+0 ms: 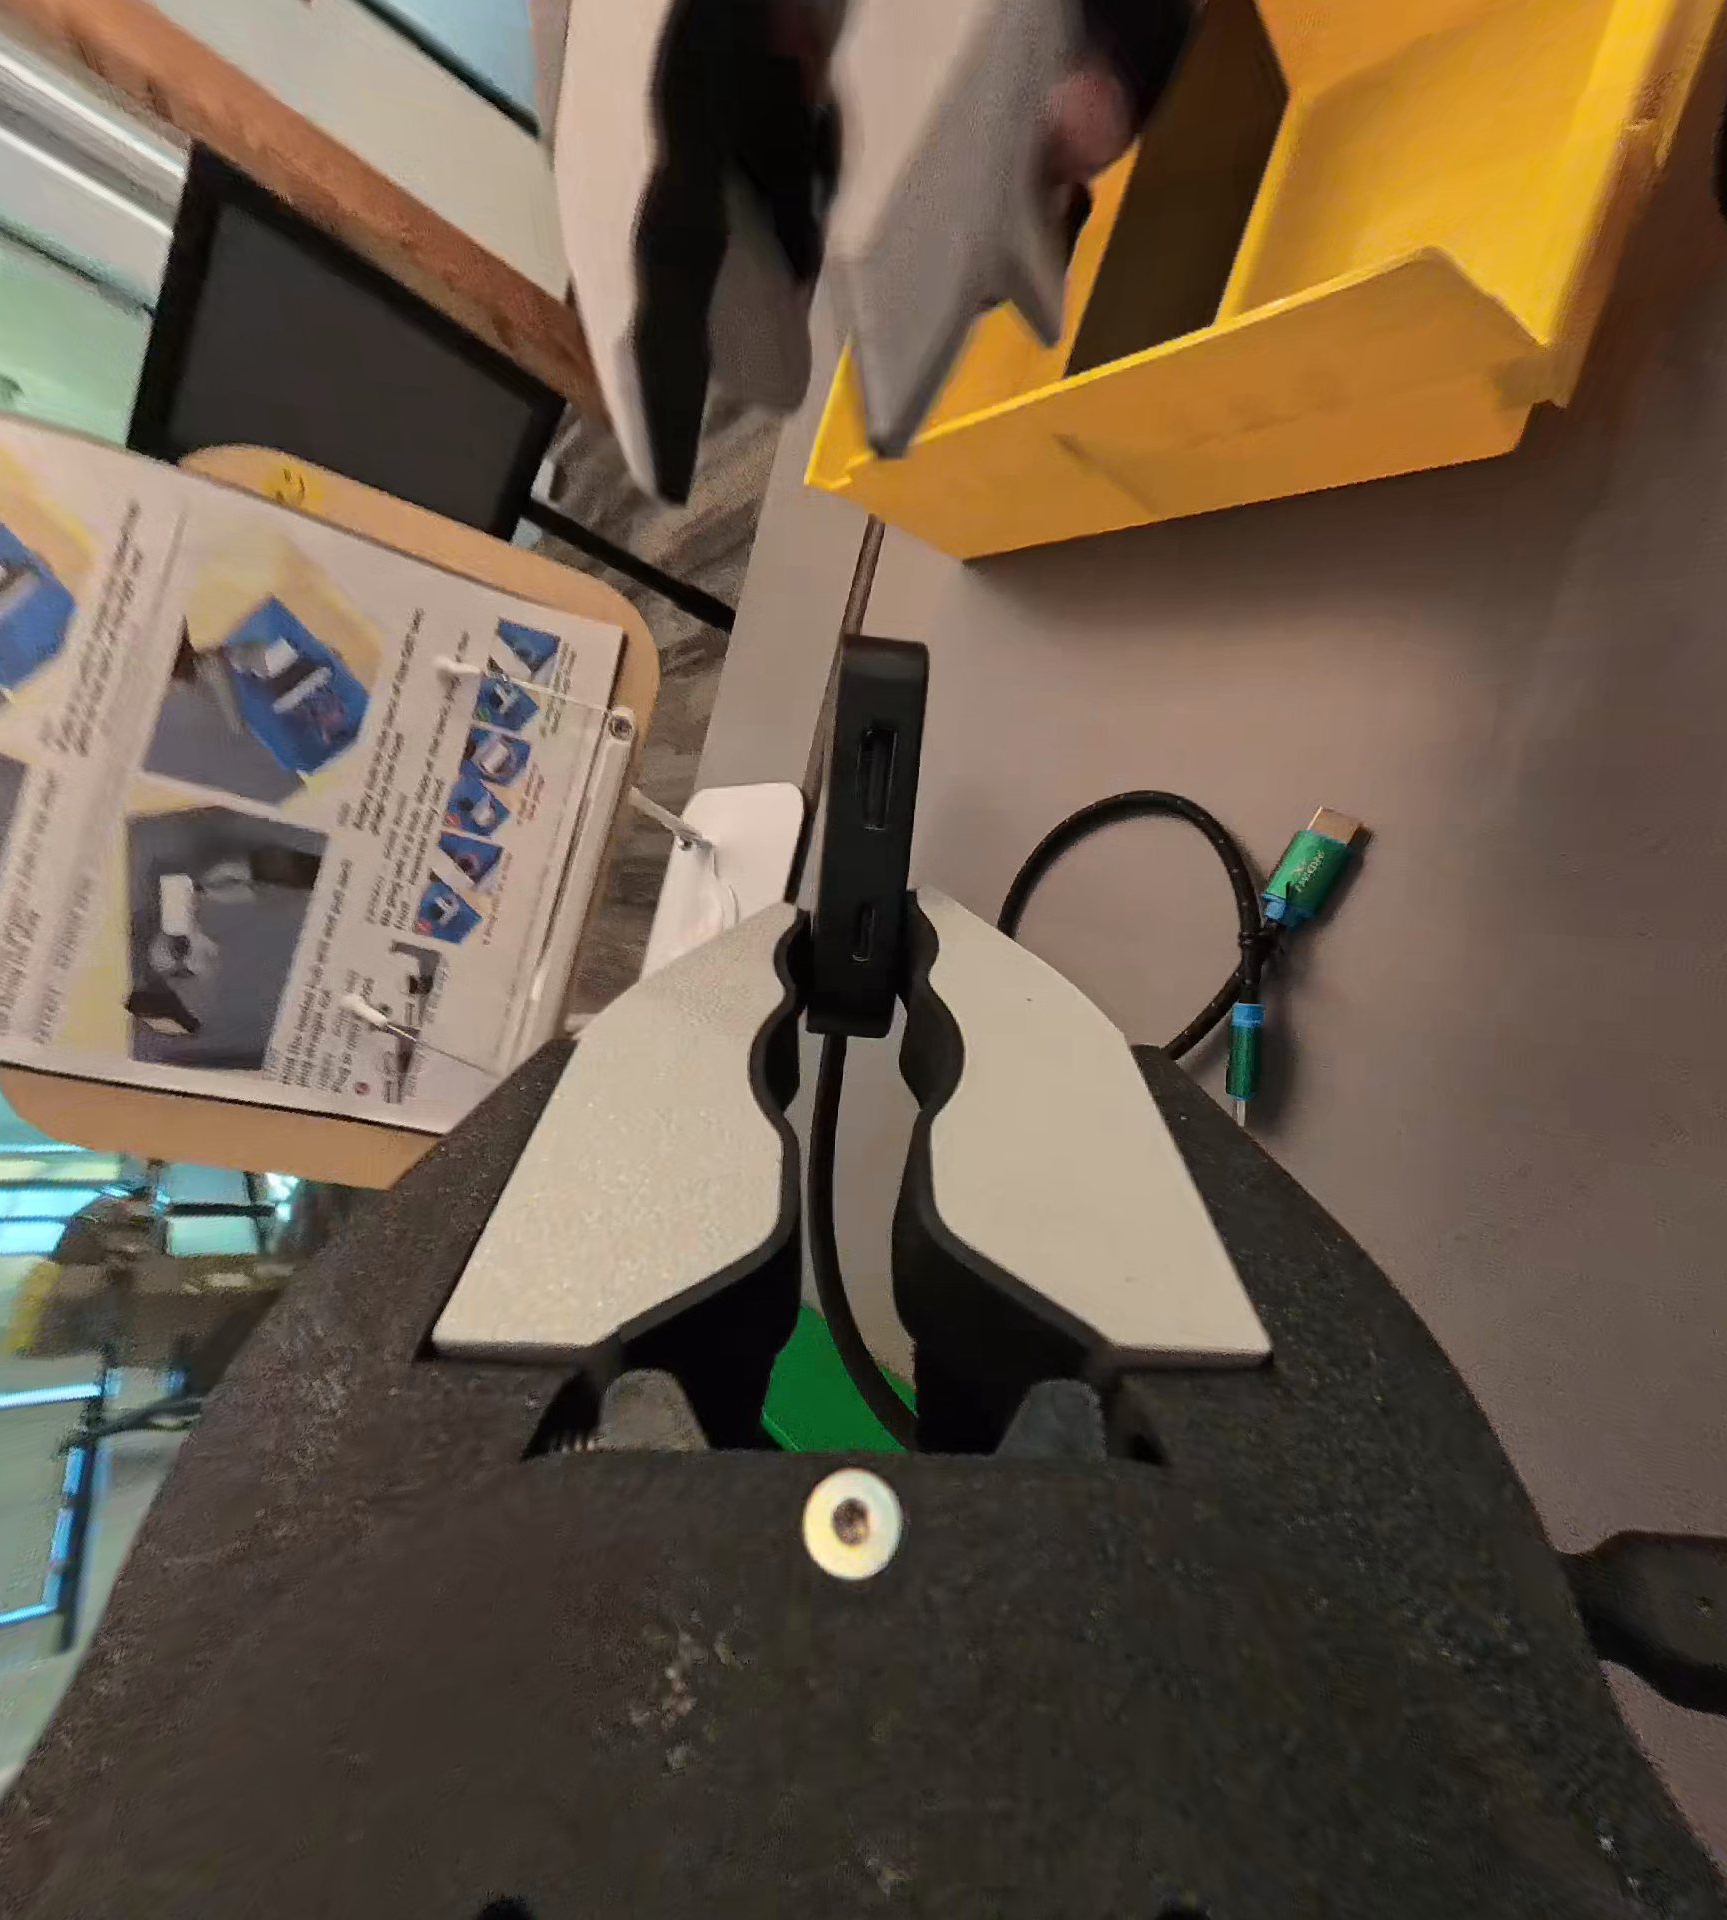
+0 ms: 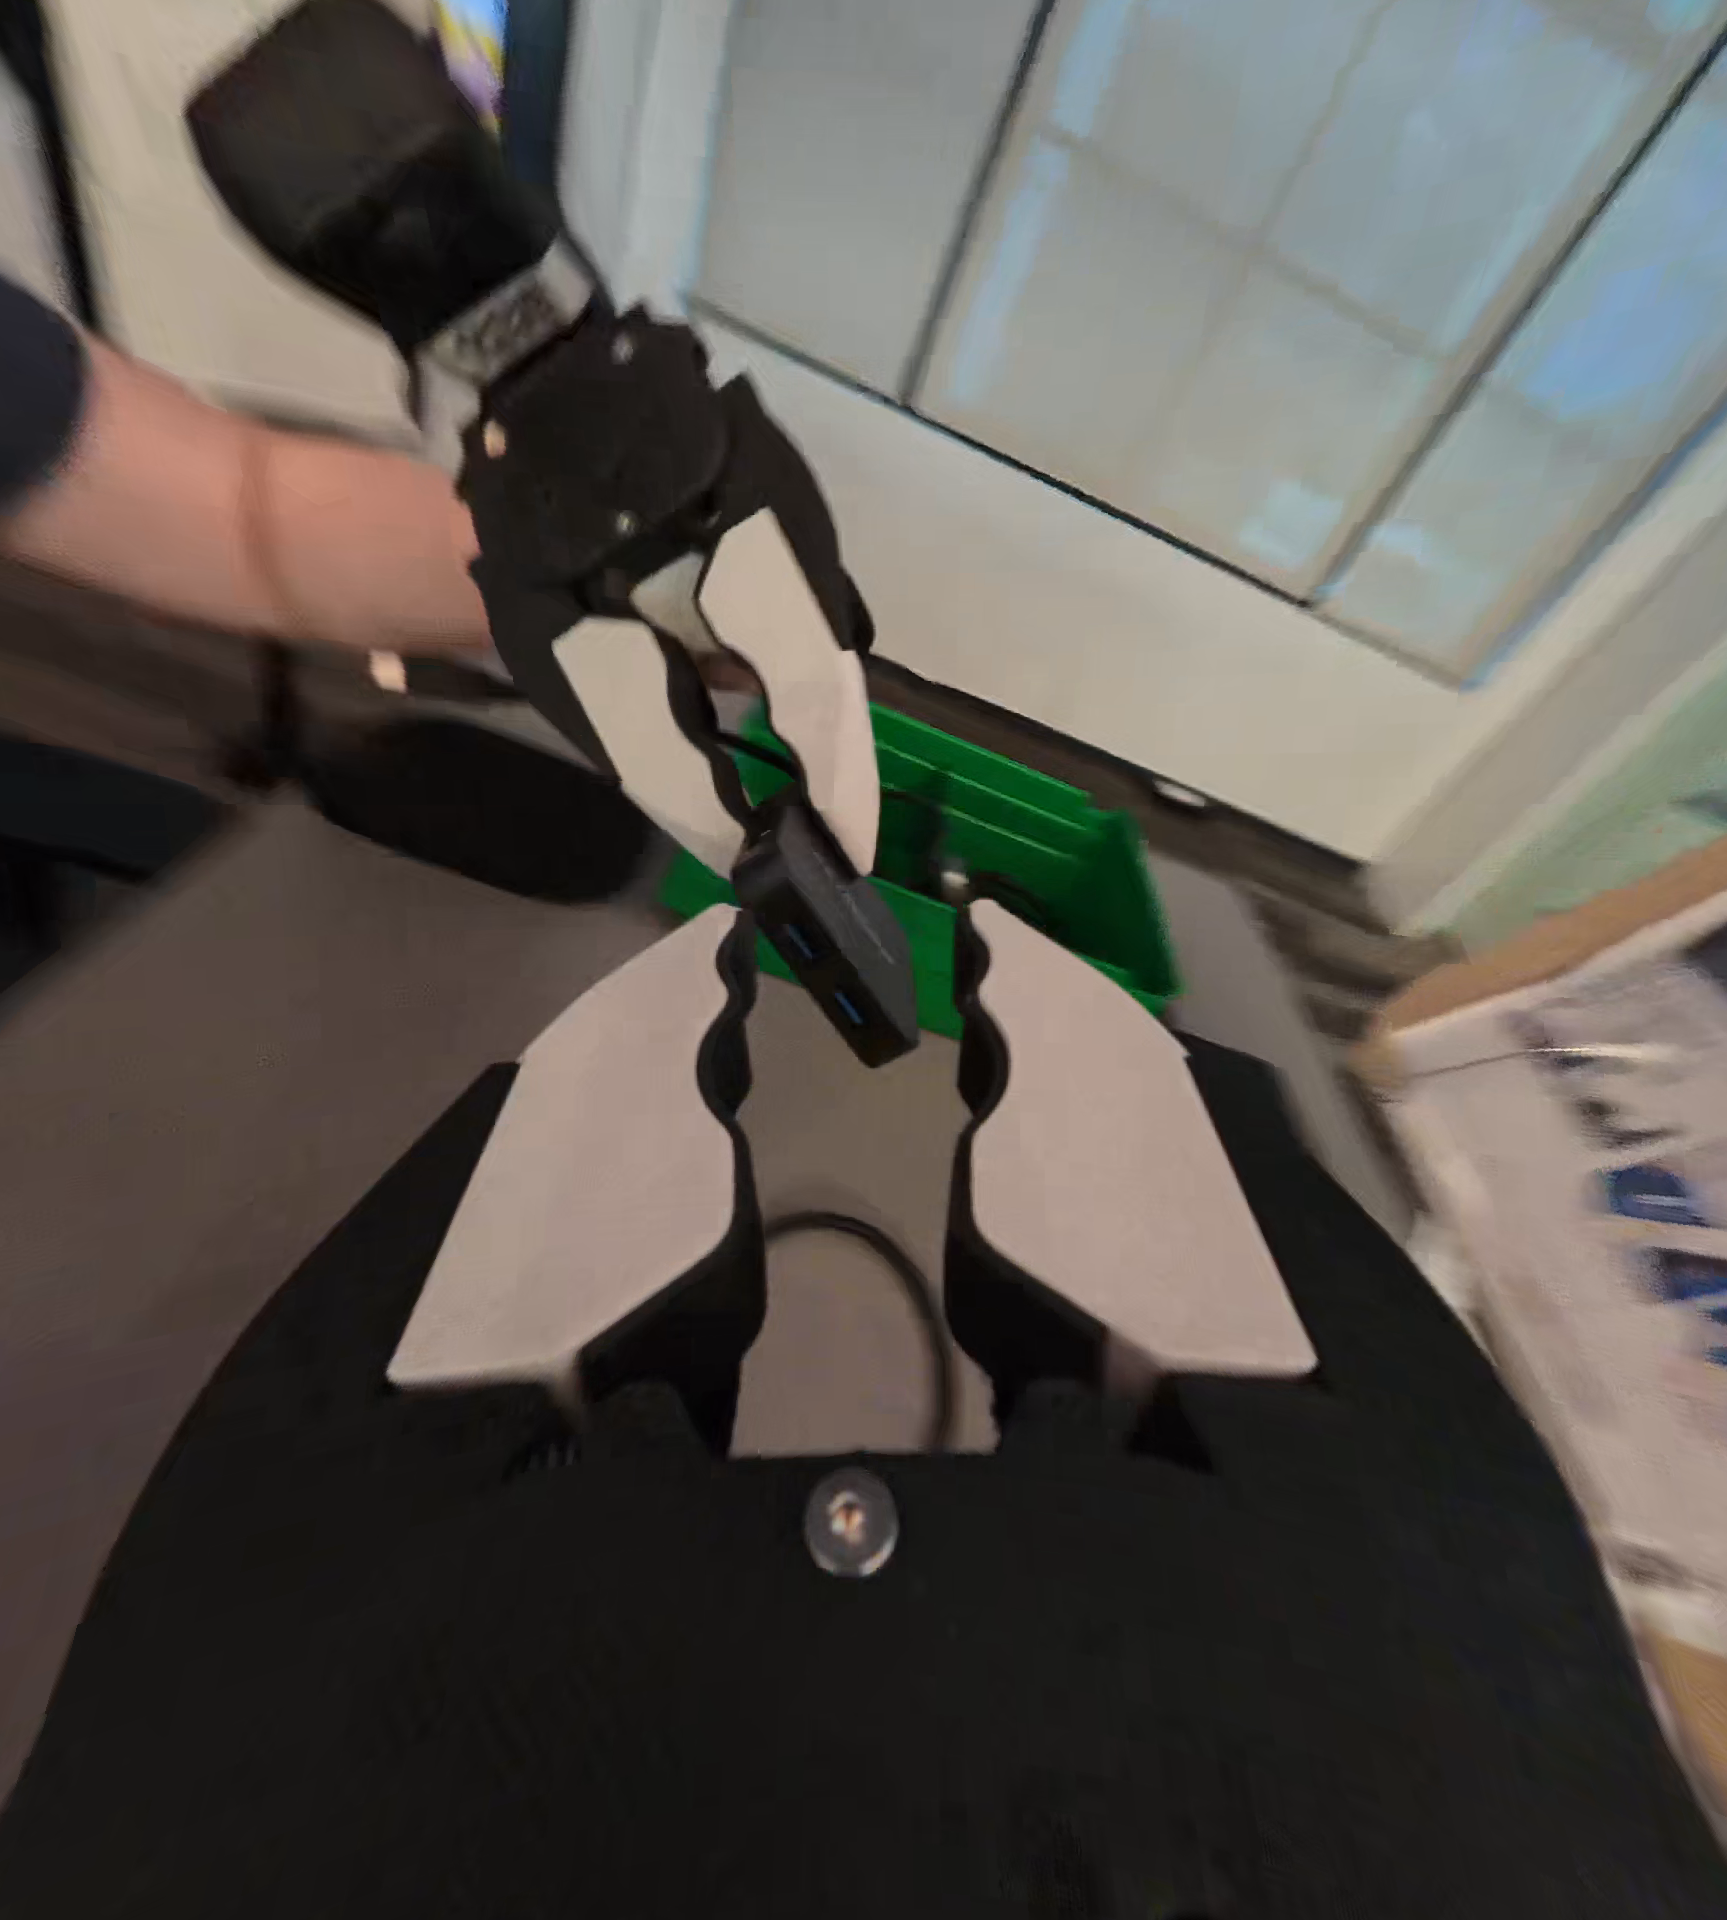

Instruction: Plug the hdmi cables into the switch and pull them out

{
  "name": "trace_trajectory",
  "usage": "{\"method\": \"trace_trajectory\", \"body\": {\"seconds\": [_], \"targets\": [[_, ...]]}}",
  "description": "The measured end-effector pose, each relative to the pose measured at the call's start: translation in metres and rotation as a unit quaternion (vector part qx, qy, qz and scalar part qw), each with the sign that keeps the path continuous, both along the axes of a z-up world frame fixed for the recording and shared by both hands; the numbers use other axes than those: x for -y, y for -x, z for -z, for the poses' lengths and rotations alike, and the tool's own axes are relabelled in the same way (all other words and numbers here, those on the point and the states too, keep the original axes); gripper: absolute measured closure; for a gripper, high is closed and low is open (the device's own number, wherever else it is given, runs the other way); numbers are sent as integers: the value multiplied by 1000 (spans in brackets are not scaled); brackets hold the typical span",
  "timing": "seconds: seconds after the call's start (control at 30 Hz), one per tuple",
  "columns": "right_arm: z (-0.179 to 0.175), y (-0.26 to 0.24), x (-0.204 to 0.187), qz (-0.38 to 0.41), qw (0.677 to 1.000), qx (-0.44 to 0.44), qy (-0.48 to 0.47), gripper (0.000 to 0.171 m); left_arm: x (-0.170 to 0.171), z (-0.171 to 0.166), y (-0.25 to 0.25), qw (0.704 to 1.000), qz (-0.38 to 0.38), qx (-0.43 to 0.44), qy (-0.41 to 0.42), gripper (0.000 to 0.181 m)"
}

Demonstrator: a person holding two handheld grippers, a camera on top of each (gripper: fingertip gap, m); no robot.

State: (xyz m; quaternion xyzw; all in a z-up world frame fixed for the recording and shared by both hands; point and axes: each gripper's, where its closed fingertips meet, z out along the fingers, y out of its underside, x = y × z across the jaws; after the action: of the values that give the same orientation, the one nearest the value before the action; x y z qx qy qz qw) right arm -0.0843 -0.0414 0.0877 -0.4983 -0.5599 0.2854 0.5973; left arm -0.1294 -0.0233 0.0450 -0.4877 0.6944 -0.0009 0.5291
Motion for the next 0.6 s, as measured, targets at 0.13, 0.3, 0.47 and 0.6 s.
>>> {"method": "trace_trajectory", "body": {"seconds": [0.13,0.3,0.47,0.6], "targets": [[9,15,-6,103,975,114,-159,127,-20,-5,-4,1000,-18,23,-10,166],[32,25,-27,175,936,213,-220,130,-20,-2,-16,1000,13,5,-20,166],[50,21,-42,199,911,272,-237,156,-17,11,-21,999,44,-9,-22,166],[49,26,-37,174,924,254,-228,156,-9,7,-18,995,89,38,-32,166]]}}
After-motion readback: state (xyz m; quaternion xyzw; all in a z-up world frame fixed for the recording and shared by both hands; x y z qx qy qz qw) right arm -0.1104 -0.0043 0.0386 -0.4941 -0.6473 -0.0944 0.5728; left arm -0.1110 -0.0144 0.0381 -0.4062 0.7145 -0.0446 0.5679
